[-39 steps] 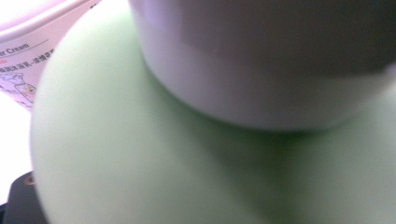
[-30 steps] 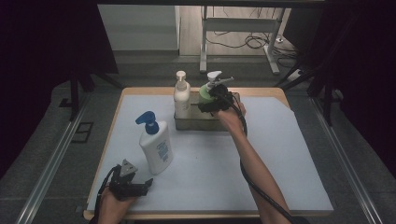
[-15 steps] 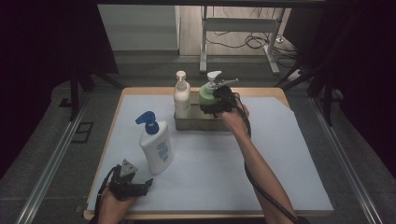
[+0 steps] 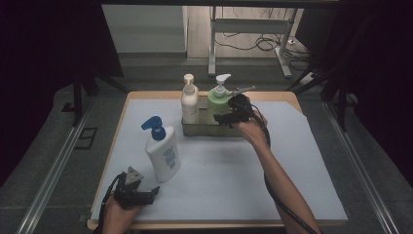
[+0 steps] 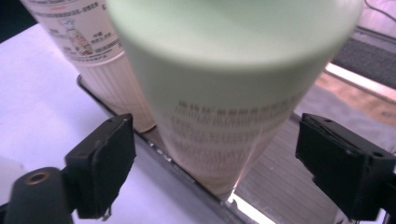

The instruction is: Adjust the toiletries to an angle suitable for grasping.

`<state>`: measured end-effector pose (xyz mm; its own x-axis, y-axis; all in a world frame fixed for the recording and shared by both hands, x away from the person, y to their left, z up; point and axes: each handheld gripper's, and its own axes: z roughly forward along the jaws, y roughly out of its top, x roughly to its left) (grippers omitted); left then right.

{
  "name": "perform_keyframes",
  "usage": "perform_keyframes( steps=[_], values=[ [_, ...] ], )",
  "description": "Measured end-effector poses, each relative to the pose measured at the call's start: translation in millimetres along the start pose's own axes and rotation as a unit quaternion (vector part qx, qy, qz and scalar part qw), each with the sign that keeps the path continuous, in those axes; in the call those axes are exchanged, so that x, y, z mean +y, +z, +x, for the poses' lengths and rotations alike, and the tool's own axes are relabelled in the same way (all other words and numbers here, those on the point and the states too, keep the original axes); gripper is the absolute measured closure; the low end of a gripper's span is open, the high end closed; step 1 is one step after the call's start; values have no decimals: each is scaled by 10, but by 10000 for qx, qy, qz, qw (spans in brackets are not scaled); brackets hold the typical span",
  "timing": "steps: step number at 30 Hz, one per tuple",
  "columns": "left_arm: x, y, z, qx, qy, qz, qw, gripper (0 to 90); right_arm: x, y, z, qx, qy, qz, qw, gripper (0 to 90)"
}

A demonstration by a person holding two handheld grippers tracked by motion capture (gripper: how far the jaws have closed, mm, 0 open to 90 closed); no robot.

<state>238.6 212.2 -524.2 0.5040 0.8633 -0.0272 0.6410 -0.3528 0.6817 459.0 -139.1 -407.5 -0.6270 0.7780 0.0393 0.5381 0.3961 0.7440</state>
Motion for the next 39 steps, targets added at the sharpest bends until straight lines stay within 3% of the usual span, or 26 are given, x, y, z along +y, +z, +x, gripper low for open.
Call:
perform_keyframes(
  steps=[4,17,26,39],
  values=[
    [0,1,-1,-3,-7,-7,10000,121,-40,-61,8,57,-42,77,9999,127],
    [0,0,-2,1,-8,-4,10000,121,-181,-196,-80,97,232,285,9993,156],
    [0,0,-3,4,-9,-4,10000,121,-282,-252,-192,-24,286,380,9989,431],
    [0,0,-3,4,-8,-4,10000,121,-239,-266,-322,-548,303,-61,9980,852]
  ],
)
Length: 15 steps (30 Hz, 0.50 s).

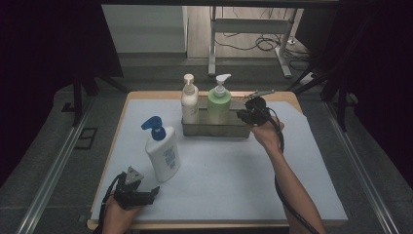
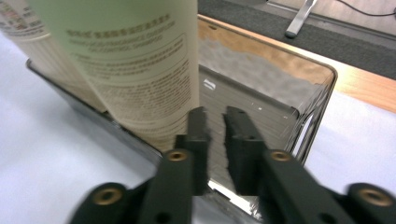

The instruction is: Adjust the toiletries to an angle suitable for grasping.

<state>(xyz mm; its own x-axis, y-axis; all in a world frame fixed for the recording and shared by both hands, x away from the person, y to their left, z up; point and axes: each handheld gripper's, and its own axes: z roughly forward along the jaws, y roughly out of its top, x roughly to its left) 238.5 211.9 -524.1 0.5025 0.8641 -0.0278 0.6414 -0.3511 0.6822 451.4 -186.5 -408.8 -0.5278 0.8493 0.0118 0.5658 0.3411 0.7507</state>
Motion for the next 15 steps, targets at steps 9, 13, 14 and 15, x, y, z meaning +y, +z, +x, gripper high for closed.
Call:
perform_keyframes(
  steps=[9,13,14,15],
  values=[
    [0,0,1,3,5,6,10000,121,42,201,11,-166,77,-12,9998,895],
    [0,-1,1,3,7,8,10000,121,57,297,27,-263,105,2,9996,895],
    [0,-1,1,4,6,8,10000,121,60,319,24,-254,143,-5,9996,895],
    [0,0,2,0,7,7,10000,121,63,339,21,-265,169,-14,9995,895]
  ],
)
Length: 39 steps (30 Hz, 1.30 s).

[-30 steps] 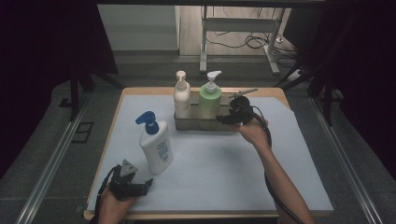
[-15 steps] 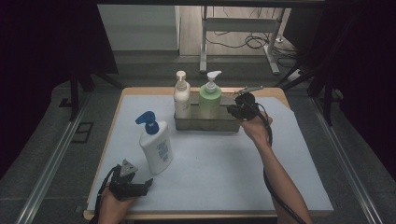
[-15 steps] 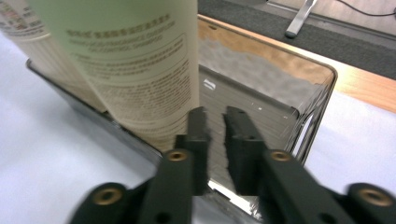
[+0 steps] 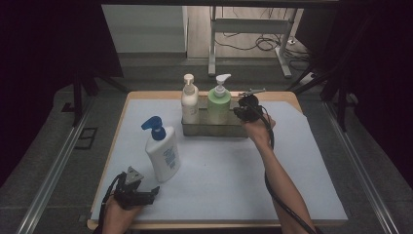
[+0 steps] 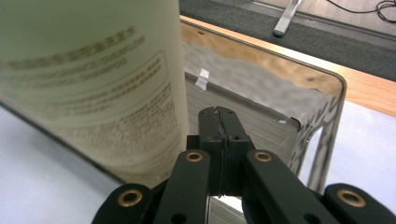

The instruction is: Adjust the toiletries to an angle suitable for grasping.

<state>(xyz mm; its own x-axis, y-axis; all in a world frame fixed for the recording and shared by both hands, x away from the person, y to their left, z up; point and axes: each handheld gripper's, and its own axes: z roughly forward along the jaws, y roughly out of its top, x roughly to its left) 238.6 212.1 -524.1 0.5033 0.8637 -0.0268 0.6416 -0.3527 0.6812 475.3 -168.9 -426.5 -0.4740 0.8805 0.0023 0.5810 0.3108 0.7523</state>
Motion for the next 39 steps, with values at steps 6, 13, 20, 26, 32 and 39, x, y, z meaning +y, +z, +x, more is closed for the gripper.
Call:
perform_keyframes(
  steps=[6,13,20,26,32,39],
  values=[
    [0,0,-1,2,-2,0,10000,121,7,122,11,-3,89,50,9999,895],
    [0,0,-1,2,-3,-1,10000,121,17,244,14,-18,72,121,9999,894],
    [0,0,-1,1,-5,-2,10000,121,-10,315,21,142,191,128,9996,895],
    [0,1,0,1,-7,-4,10000,121,-17,322,24,168,225,167,9995,895],
    [0,1,-1,2,-7,-5,10000,121,-25,339,57,250,227,191,9992,895],
    [0,1,0,1,-6,-5,10000,121,-23,370,138,276,187,227,9992,896]
  ],
)
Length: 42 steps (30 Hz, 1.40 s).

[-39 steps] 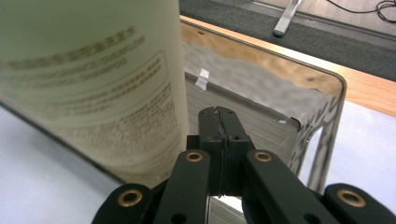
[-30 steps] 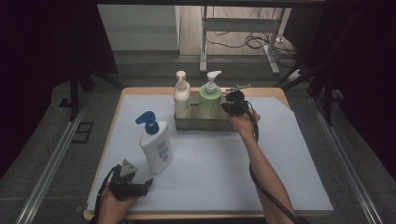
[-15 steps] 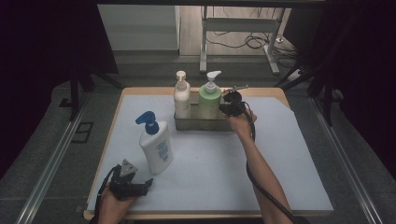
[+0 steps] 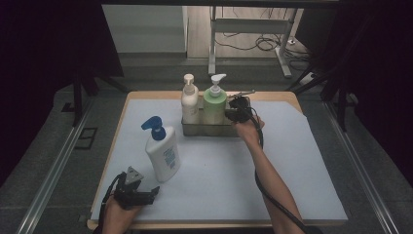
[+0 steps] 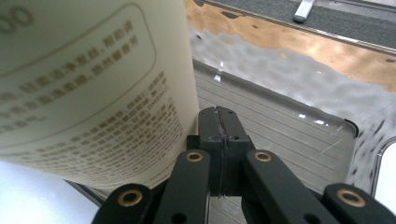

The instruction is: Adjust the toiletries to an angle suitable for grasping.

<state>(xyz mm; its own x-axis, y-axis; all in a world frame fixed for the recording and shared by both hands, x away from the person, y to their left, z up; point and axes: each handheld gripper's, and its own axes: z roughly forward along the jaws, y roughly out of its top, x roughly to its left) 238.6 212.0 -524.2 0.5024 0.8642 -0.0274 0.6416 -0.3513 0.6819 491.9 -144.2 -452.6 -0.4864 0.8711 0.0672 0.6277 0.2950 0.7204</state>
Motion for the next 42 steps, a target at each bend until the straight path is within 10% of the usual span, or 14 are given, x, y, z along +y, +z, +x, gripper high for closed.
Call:
perform_keyframes(
  steps=[42],
  values=[
    [-3,-2,-5,12,-4,-8,10000,122,8,-118,182,-159,-349,7,9993,819]
  ],
)
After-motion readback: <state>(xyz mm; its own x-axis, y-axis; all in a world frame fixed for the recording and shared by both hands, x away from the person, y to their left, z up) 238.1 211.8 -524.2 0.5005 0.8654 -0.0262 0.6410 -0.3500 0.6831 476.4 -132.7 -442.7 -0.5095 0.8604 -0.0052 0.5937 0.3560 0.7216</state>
